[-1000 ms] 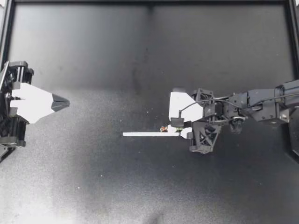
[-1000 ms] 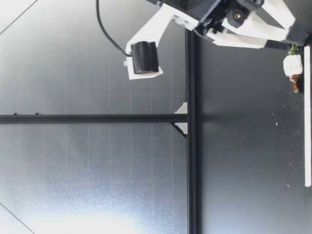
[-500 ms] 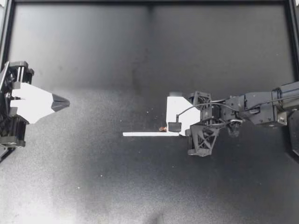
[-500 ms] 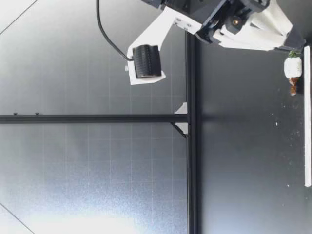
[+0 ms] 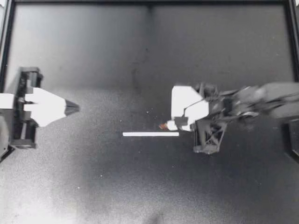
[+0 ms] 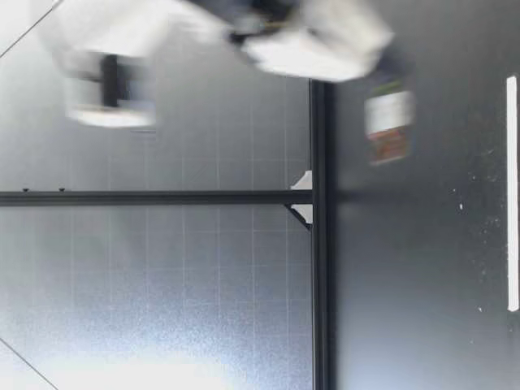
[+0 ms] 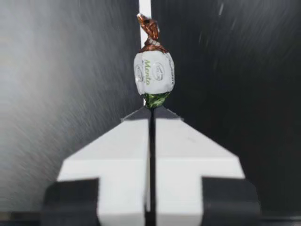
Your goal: Pick up the candy and unwrap it.
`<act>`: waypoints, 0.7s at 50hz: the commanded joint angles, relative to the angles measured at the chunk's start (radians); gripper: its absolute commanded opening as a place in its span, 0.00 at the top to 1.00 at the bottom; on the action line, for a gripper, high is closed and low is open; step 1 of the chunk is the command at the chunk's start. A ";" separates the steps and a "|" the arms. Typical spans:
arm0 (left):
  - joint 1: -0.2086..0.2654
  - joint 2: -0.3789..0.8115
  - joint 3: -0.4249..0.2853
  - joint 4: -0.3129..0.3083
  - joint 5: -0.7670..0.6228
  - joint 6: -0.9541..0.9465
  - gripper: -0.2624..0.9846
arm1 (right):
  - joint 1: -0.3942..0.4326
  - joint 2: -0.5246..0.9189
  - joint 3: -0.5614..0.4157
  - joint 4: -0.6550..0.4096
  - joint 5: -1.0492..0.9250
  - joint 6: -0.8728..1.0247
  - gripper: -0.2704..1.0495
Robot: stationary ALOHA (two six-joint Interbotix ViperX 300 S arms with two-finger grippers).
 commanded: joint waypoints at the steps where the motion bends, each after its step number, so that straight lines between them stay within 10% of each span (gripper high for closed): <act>1: 0.003 0.034 -0.038 -0.005 -0.021 0.002 0.73 | 0.006 -0.081 -0.029 -0.002 -0.002 0.000 0.92; 14: 0.003 0.169 -0.097 -0.005 -0.095 0.009 0.38 | 0.006 -0.146 -0.075 -0.002 0.005 0.006 0.92; 35: 0.002 0.377 -0.225 -0.003 -0.124 0.169 0.39 | 0.006 -0.112 -0.181 0.008 0.055 0.009 0.92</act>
